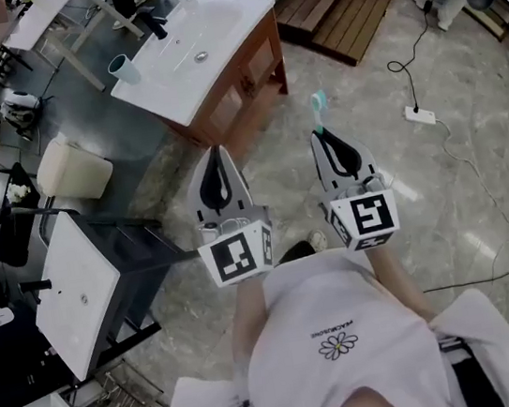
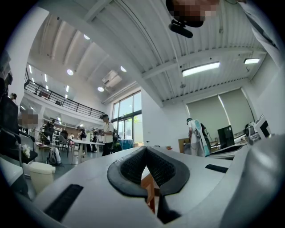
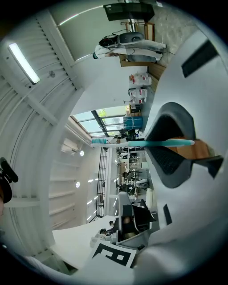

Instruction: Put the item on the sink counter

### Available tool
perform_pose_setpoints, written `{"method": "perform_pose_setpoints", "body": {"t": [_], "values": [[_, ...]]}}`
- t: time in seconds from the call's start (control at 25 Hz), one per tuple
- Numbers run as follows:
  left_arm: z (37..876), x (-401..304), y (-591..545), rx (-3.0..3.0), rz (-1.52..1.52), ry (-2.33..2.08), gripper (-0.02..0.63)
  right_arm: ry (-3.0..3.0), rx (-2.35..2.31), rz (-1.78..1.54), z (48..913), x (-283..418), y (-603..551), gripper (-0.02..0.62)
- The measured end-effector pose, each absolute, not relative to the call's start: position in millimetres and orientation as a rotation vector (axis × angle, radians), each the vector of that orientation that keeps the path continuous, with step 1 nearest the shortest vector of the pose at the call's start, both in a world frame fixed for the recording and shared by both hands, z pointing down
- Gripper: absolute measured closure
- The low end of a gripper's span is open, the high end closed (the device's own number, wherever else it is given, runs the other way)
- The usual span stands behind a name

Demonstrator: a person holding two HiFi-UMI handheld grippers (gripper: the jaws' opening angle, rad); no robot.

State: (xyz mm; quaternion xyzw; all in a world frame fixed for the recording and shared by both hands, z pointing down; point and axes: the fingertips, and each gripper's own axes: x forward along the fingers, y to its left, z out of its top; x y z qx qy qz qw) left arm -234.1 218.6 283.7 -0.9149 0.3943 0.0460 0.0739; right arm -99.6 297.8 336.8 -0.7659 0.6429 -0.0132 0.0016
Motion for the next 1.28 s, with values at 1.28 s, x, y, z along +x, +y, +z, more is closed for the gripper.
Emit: {"method": "perform_pose_setpoints", "body": {"t": [1.28], "values": [[302,-108,-38,-2.688,0.167,1.335,0.589,2.223,-2.327,-0.068,353,26,53,0.558]]}}
